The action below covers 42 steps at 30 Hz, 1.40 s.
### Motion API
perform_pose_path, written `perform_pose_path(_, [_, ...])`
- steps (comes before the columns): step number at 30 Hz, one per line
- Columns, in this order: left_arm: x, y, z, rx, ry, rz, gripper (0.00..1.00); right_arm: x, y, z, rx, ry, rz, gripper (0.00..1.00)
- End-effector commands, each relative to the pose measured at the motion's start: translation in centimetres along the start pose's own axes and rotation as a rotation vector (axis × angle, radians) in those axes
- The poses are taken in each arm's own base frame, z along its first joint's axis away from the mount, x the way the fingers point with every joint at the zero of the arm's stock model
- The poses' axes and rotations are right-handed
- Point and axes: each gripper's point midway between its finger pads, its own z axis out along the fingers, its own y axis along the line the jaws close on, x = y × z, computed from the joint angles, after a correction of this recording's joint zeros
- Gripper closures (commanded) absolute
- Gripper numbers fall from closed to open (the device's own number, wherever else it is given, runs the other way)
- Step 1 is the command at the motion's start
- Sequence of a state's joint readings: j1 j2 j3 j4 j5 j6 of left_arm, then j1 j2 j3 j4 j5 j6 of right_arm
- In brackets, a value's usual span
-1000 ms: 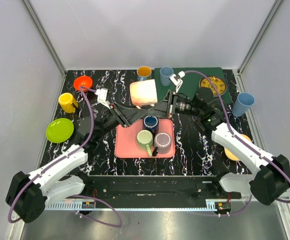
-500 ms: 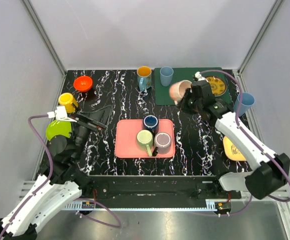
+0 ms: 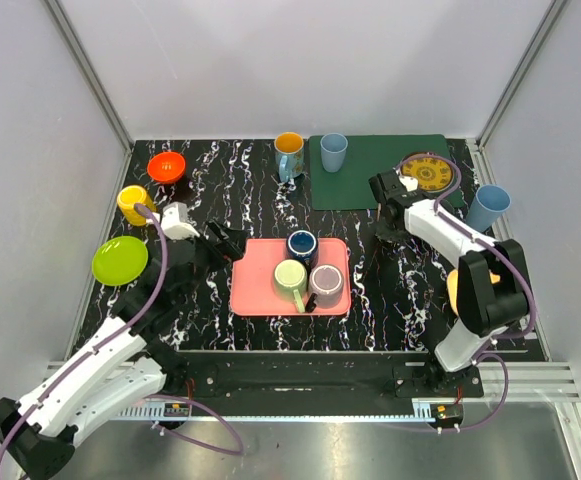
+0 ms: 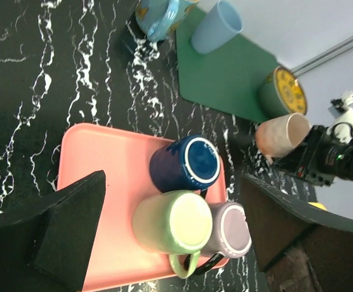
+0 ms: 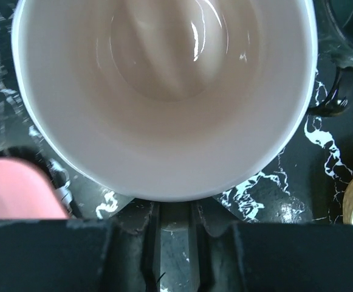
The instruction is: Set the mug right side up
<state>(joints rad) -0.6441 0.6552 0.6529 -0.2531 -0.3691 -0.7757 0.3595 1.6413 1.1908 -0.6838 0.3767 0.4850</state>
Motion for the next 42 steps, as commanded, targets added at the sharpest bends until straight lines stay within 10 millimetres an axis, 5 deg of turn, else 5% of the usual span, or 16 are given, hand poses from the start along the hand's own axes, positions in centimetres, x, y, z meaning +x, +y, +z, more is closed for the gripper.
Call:
perform_pose_path(1, [0.4,-1.2,0.3,0.032,0.05,-0.002,0.08,-4.7,-1.2,0.8,0.032,-0.103,0.085,1.0])
perform_pose_path(20, [3.0,-1.2,1.4,0.059,0.12,-0.022,0.1,-1.2,-0.3,4.9,-0.067,0.034,0.114,0.98])
perform_pose_path(23, [3.2,-1.3,1.5,0.061,0.131,-0.021,0.1,-1.3,-0.3,4.6,-0.081,0.033,0.121,0.7])
perform_pose_path(24, [3.2,-1.3,1.5,0.063,0.132,-0.019,0.1,-1.2,-0.3,4.4,-0.083,0.036,0.123,0.51])
perform_pose_path(25, [3.2,-1.3,1.5,0.062,0.133,-0.017,0.1,-1.3,-0.4,4.2,-0.084,0.033,0.129,0.45])
perform_pose_path(28, [3.4,-1.2,1.6,0.055,0.14,-0.008,0.1,-1.8,-0.5,3.0,-0.099,0.009,0.134,0.33])
perform_pose_path(34, [3.5,-1.0,2.2,0.04,0.14,0.016,0.1,-3.0,0.0,-1.6,-0.171,-0.05,0.157,0.28])
perform_pose_path(38, [4.6,-0.8,3.3,0.035,0.163,0.078,0.04,-4.7,3.3,-9.4,-0.368,-0.189,0.154,0.26])
perform_pose_path(40, [5.8,-1.0,3.9,0.041,0.197,0.125,0.01,-4.0,5.9,-13.4,-0.509,-0.237,0.104,0.26])
perform_pose_path(42, [6.7,-1.1,4.0,0.028,0.203,0.123,0.01,-1.7,7.7,-14.6,-0.584,-0.226,0.053,0.26])
